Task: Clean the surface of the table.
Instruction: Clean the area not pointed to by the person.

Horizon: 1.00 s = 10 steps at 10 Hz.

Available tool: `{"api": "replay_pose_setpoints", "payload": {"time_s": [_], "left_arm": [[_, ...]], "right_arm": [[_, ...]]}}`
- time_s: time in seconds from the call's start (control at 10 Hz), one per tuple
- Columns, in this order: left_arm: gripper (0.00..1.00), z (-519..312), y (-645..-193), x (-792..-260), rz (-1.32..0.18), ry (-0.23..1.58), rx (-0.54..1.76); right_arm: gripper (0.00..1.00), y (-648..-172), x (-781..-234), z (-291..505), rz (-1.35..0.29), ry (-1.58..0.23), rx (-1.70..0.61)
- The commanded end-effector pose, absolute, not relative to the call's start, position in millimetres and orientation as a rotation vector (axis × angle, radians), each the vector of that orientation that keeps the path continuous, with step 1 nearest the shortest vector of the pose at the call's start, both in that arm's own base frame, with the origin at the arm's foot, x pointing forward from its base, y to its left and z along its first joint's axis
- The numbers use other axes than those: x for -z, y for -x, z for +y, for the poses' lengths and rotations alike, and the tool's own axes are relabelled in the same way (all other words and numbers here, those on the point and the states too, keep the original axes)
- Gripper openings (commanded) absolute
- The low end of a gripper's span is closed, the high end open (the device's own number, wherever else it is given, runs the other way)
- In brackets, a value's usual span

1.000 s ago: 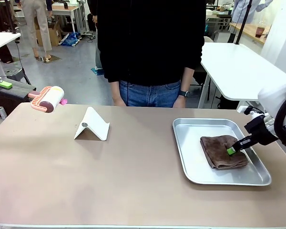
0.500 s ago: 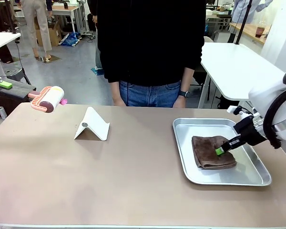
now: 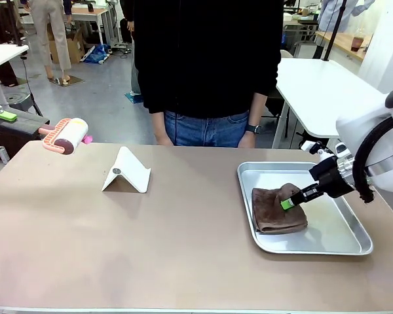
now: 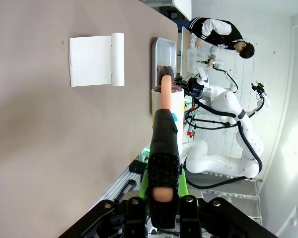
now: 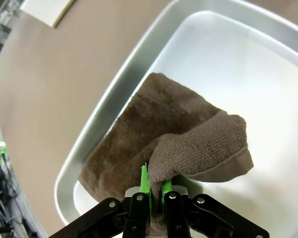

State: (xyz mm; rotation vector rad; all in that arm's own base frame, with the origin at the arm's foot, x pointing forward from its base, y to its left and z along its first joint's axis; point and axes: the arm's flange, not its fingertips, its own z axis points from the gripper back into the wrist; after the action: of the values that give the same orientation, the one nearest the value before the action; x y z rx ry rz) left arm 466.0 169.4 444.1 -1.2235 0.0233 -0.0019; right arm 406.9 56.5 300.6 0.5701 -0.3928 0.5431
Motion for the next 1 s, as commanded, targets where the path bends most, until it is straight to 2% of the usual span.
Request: {"api": "replay_pose_setpoints", "payload": {"time_s": [0.0, 0.2, 0.4, 0.6, 0.9], "left_arm": [[0.23, 166, -462, -448, 0.024, 1.222, -0.004], [0.23, 166, -462, -448, 0.024, 1.222, -0.004], [0.23, 166, -462, -448, 0.024, 1.222, -0.004], [0.23, 166, -462, -448, 0.024, 1.222, -0.004], [0.23, 166, -462, -448, 0.024, 1.222, -0.004]], "right_arm": [[0.09, -401, -305, 48, -0.478, -0.622, -0.55], [0.09, -399, -330, 33, -0.548, -0.718, -0.507], [0.09, -395, -366, 2, -0.615, -0.903, -0.366], [0.09, -387, -390, -30, -0.61, -1.061, -0.228], [0.09, -375, -401, -58, -0.529, -1.242, -0.166]]}}
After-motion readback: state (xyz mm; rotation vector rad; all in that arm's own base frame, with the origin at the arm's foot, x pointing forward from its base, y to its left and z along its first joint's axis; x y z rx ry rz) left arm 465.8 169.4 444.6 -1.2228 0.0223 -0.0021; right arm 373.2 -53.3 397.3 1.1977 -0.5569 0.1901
